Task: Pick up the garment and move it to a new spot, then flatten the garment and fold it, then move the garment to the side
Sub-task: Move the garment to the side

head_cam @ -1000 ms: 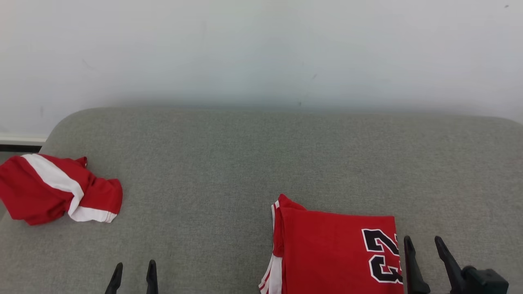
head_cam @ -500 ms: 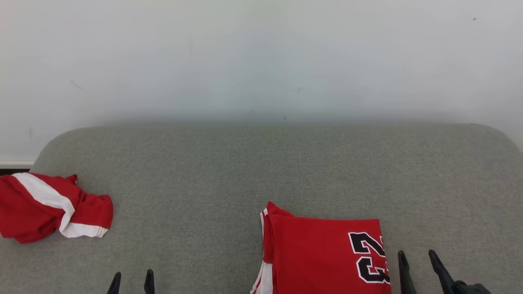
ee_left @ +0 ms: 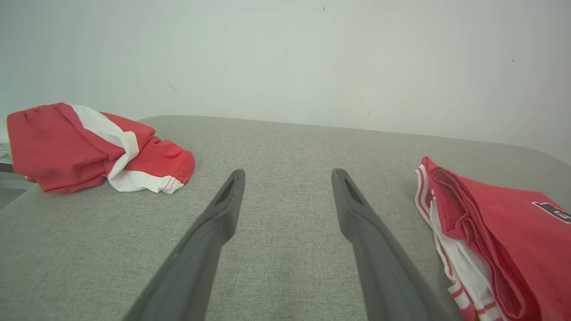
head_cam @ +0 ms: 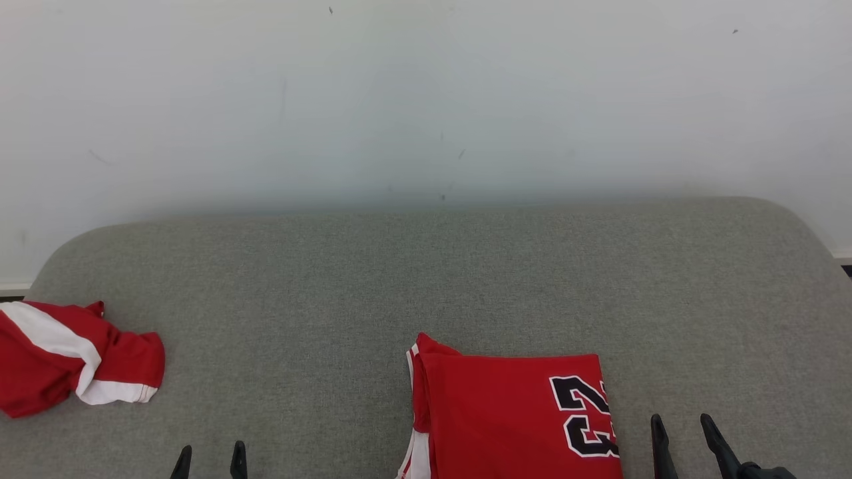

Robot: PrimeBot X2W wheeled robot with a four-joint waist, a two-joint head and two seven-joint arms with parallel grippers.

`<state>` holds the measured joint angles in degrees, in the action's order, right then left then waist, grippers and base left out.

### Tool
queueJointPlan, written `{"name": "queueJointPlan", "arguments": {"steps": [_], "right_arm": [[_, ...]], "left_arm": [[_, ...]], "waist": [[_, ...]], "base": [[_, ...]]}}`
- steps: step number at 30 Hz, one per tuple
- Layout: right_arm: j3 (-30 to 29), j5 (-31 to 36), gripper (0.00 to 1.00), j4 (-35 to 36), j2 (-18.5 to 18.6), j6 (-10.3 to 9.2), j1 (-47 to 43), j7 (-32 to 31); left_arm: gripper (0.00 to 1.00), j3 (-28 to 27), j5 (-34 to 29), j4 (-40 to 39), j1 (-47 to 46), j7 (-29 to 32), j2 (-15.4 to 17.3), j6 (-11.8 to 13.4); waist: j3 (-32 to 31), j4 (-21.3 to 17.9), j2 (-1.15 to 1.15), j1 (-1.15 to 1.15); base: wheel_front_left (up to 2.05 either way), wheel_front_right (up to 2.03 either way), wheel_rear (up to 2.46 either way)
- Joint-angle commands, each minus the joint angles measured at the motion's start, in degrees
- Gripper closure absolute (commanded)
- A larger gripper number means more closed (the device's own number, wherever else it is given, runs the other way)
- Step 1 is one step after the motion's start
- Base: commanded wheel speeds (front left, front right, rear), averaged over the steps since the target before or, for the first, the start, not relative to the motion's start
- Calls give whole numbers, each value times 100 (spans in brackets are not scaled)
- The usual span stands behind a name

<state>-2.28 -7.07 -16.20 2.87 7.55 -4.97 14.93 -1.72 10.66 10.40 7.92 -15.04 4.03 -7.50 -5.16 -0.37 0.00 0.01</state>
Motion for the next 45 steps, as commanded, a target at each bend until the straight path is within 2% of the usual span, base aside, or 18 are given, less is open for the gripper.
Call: {"name": "queueJointPlan", "arguments": {"steps": [1, 22, 25, 29, 30, 34, 36, 40, 45], "right_arm": [[-10, -37, 0, -42, 3, -14, -13, 17], [-25, -87, 0, -123, 2, -14, 134, -69], [89, -63, 0, 136, 2, -14, 282, -556], [-10, -54, 0, 571, 5, -14, 413, -2074], [-136, -40, 0, 891, 7, -14, 577, -2759], [-302, -148, 0, 1255, 6, -14, 717, -3979], [-381, -132, 0, 1223, 2, -14, 770, -4496], [-437, -265, 0, 1088, 2, -14, 891, -5170], [-459, -381, 0, 841, 2, -14, 1019, -5422]], "left_arm": [[0, -7, -6, -11, 18, -18, -18, 5], [0, 19, -43, -8, 28, -18, -93, 5], [0, -8, -1, 12, 16, -18, -96, 5], [0, -94, 27, -35, -12, -18, -101, 5], [0, -104, 25, -59, -43, -18, -105, 5], [0, -36, 26, -98, -122, -18, -109, 5], [0, 29, 28, -101, -146, -18, -111, 5], [0, 133, 35, -133, -258, -18, -108, 5], [0, 207, 40, -180, -346, -18, -101, 5]], "waist": [[7, -10, 0, -1], [172, 109, 0, -1], [192, 99, 0, -1], [227, 71, 0, -1], [260, 77, 0, -1], [357, 122, 0, -1], [405, 171, 0, -1], [539, 302, 0, -1], [757, 427, 0, -1]], "base": [[0, 0, 0], [0, 0, 0], [0, 0, 0], [0, 0, 0], [0, 0, 0], [0, 0, 0], [0, 0, 0], [0, 0, 0], [0, 0, 0]]}}
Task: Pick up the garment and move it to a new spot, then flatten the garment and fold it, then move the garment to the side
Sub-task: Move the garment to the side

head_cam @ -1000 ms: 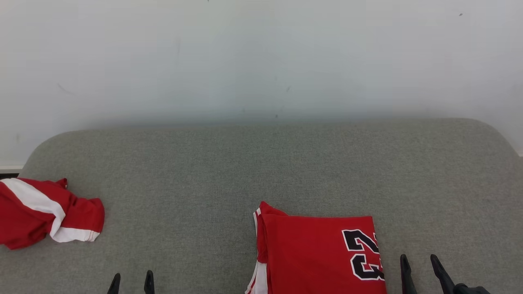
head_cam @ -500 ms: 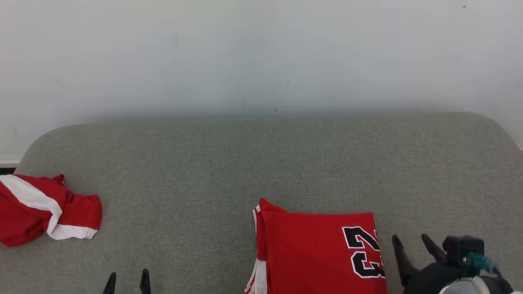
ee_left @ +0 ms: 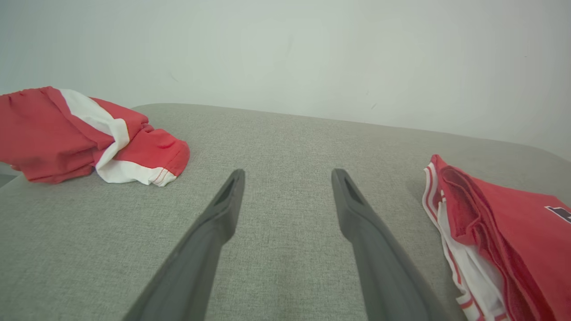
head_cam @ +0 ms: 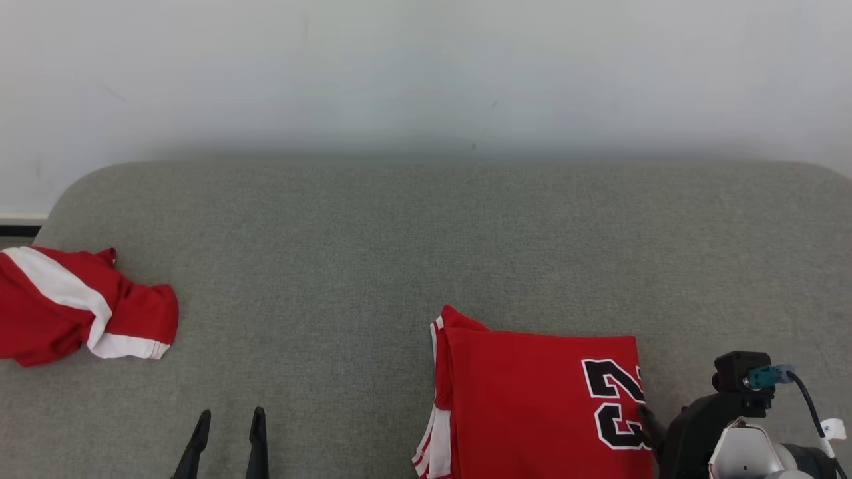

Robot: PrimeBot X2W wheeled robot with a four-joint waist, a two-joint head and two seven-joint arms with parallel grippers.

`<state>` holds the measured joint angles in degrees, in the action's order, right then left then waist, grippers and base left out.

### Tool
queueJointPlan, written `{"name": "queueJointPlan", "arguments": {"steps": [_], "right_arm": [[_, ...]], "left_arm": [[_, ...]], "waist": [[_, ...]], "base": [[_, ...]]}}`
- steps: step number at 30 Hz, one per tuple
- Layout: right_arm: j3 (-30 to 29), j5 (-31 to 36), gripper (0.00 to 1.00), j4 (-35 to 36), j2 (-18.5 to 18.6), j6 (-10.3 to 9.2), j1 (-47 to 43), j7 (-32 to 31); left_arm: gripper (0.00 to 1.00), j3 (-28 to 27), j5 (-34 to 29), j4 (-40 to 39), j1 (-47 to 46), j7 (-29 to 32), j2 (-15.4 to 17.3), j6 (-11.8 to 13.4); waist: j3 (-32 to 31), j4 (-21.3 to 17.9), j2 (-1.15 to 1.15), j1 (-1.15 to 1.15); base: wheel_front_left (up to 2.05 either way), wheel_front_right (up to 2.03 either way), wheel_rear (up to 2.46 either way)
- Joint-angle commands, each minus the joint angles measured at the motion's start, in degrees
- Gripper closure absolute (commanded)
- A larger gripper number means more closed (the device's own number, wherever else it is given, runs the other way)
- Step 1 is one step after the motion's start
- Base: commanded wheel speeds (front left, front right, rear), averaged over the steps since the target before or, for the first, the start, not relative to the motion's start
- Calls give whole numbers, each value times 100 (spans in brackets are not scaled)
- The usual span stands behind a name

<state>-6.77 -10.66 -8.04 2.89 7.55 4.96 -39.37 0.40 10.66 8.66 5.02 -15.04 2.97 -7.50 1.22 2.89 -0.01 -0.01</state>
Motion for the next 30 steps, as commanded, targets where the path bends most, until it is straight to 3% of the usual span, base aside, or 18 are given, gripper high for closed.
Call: {"name": "queueJointPlan", "arguments": {"steps": [1, 14, 15, 17, 23, 30], "right_arm": [[2, -33, 0, -48, -2, -14, 65, -26], [173, -194, 0, -1188, -37, -3, 470, -364], [226, -176, 38, -1223, -50, 0, 489, -383], [332, -79, 100, -1231, -66, 6, 589, -335], [608, 427, 100, -1160, 84, -1, 952, -227], [1000, 579, 100, -941, 755, -16, 1415, -236]], "left_arm": [[0, 9, 41, -14, -82, -18, 16, 5], [0, 139, 83, -38, -357, -18, 45, 4], [0, 133, 84, -43, -363, -18, 44, 4], [0, 125, 85, -53, -374, -18, 41, 4], [0, 64, 63, -164, -424, -18, 34, 4], [0, 6, 27, -407, -558, -18, 51, 4]], "waist": [[157, 128, 1, 1], [509, 389, 1, 1], [523, 390, 1, 1], [556, 379, 1, 1], [731, 233, 1, 1], [1021, -187, 1, 1]], "base": [[0, 0, 0], [0, 0, 0], [0, 0, 0], [0, 0, 0], [0, 0, 0], [0, 0, 0]]}}
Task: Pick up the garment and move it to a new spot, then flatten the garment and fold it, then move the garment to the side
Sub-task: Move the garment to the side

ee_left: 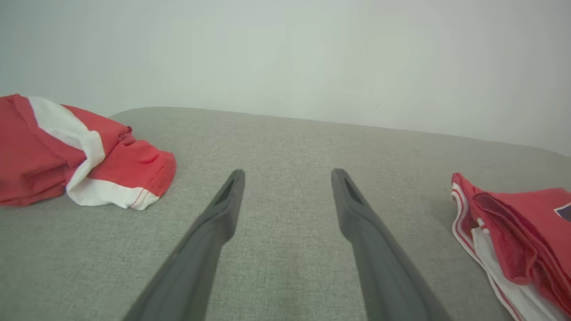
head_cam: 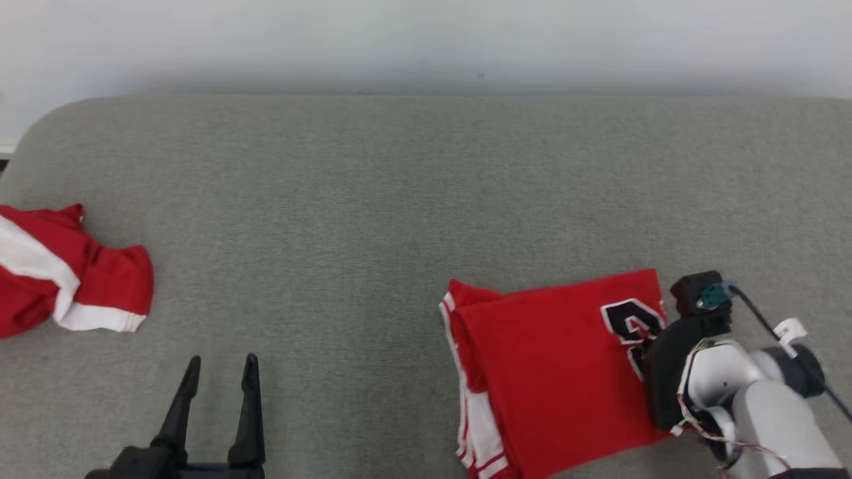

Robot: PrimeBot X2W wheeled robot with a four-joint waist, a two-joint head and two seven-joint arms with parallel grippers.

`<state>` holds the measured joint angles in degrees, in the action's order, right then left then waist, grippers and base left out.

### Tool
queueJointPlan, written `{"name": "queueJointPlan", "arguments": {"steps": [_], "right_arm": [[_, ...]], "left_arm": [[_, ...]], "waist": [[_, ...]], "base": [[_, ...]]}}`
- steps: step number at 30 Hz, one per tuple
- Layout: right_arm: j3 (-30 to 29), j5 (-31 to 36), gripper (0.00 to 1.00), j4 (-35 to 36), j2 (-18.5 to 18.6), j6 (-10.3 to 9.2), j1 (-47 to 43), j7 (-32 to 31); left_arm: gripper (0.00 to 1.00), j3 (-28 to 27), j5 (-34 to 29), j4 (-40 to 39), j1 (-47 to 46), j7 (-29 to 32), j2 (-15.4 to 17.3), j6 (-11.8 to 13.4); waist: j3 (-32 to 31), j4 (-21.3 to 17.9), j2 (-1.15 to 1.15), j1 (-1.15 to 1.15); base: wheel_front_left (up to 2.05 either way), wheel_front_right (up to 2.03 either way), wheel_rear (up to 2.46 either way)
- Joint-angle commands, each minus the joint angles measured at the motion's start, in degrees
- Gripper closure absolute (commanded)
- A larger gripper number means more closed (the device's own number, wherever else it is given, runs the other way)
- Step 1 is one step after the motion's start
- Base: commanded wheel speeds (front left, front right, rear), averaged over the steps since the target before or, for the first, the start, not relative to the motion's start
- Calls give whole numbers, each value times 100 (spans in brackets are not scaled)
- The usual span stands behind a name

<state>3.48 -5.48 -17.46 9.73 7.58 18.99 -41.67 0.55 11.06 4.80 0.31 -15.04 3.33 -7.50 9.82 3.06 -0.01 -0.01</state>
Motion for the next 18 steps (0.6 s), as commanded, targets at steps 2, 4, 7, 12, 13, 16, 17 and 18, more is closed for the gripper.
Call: {"name": "queueJointPlan", "arguments": {"steps": [2, 4, 7, 12, 13, 16, 17, 18], "right_arm": [[77, 68, 100, 96, 270, -18, 157, -15], [174, 54, 100, 153, 500, -18, 280, -43], [325, 24, 100, 220, 867, -18, 489, -4], [673, -249, 100, 221, 1416, -17, 833, 188], [706, -299, 100, 211, 1531, -17, 932, 241], [725, -381, 100, 123, 1797, -17, 1161, 384], [720, -411, 100, 92, 1876, -17, 1223, 432], [732, -452, 100, 46, 1960, -17, 1280, 483]], "left_arm": [[0, -19, -22, -77, -114, -17, 35, 4], [0, -17, -32, -146, -176, -17, 59, 4], [0, -16, -39, -233, -248, -17, 128, 4], [0, 31, -85, -379, -366, -17, 253, 5], [0, 15, -92, -426, -404, -18, 276, 5], [0, 12, -118, -571, -499, -17, 356, 5], [0, 20, -136, -628, -523, -17, 385, 5], [0, 42, -160, -680, -558, -18, 411, 5]], "waist": [[238, -358, 1, 1], [321, -522, 1, 1], [472, -793, 1, 1], [729, -1124, 1, 1], [804, -1206, 1, 1], [1016, -1408, 1, 1], [1089, -1476, 1, 1], [1151, -1532, 1, 1]], "base": [[0, 0, 0], [0, 0, 0], [0, 0, 0], [0, 0, 0], [0, 0, 0], [0, 0, 0], [0, 0, 0], [0, 0, 0]]}}
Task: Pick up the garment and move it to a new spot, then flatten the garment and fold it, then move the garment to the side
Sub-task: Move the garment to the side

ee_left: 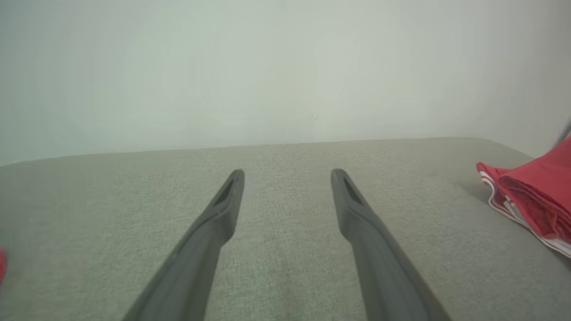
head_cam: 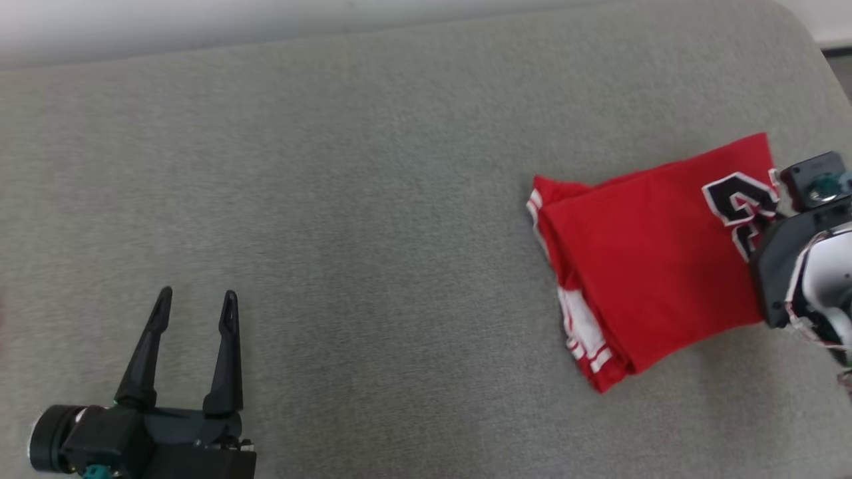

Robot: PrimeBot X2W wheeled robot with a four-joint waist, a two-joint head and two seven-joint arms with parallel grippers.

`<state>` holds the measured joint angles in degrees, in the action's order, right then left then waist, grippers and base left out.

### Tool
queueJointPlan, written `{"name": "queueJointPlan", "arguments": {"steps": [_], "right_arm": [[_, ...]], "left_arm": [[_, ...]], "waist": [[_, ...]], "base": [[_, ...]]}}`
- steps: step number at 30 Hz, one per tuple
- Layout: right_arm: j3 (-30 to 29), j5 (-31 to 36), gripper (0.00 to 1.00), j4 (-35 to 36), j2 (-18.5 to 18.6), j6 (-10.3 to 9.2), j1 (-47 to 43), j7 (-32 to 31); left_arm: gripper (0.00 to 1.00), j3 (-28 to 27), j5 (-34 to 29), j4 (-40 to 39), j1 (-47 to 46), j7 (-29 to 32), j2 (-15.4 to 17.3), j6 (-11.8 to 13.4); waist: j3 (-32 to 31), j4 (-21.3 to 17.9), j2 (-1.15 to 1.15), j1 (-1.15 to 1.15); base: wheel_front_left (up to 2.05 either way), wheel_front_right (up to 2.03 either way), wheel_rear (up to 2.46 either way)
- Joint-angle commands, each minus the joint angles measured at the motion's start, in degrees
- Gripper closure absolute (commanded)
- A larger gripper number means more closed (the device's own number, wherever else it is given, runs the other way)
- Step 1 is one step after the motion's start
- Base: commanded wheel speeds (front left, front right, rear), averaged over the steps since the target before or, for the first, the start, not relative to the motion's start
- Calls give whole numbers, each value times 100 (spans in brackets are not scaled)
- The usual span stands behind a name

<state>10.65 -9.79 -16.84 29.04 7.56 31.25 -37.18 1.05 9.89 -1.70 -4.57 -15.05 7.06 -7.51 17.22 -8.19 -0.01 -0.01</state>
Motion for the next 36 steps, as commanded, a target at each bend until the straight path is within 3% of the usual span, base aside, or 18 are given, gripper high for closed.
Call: {"name": "queueJointPlan", "arguments": {"steps": [1, 12, 36], "right_arm": [[-10, -51, 100, -43, 122, -16, 115, 105], [-178, -146, 100, -158, 715, -16, 420, 783], [-440, 45, 100, 100, 1065, -16, 377, 1407]], "left_arm": [[0, 10, -66, -59, -95, -16, 53, 6], [0, 46, -172, -366, -298, -16, 315, 6], [0, -3, -242, -658, -258, -17, 502, 6]], "waist": [[469, -462, 1, 1], [888, -819, 1, 1], [1141, -973, 1, 1]], "base": [[0, 0, 0], [0, 0, 0], [0, 0, 0]]}}
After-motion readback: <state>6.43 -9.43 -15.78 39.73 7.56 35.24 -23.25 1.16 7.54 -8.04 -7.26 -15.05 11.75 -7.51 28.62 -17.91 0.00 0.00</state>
